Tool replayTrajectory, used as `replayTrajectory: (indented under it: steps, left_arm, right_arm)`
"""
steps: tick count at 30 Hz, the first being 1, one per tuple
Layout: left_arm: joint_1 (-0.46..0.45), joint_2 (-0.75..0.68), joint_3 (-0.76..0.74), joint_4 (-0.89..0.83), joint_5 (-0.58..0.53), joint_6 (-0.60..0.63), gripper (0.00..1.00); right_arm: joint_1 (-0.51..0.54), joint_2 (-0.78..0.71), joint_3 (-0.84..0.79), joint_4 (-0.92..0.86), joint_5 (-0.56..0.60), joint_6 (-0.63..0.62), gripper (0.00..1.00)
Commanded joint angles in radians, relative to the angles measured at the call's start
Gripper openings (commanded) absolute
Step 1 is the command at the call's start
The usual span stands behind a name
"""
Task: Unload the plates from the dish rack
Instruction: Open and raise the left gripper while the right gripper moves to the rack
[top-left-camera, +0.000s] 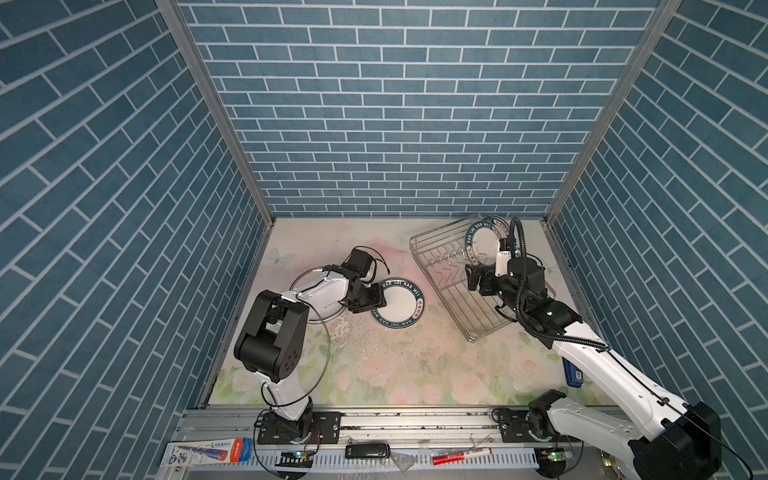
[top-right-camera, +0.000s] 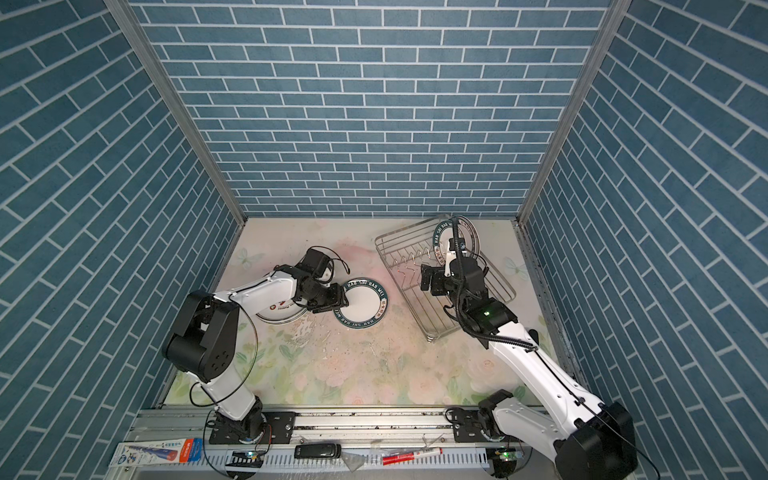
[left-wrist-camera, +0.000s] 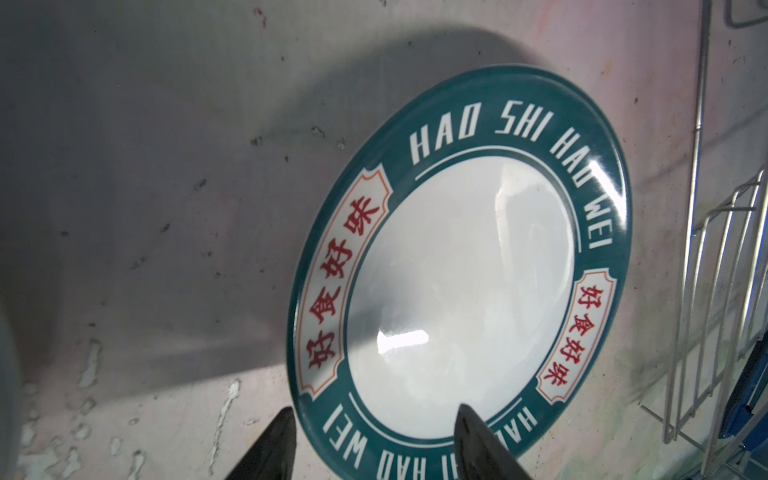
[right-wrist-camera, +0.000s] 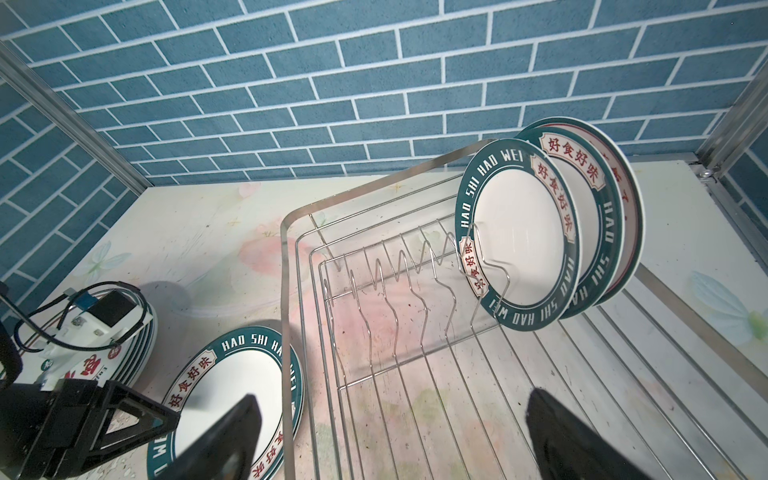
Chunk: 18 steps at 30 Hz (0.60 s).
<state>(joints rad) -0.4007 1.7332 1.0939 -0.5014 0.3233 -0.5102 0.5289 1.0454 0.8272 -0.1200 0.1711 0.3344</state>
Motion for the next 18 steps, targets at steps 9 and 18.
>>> replayTrajectory:
  steps: [9,18]
  left_arm:
    - [-0.007,-0.162,-0.048,0.059,-0.088,0.044,0.69]
    - [-0.006,-0.252,-0.107,0.143,-0.126,0.072,0.87]
  right_arm:
    - [-0.063,0.063,0.056,-0.14,0.124,-0.007,0.99]
    - [-0.179,0.183,0.17,-0.211,0.12,-0.008,0.99]
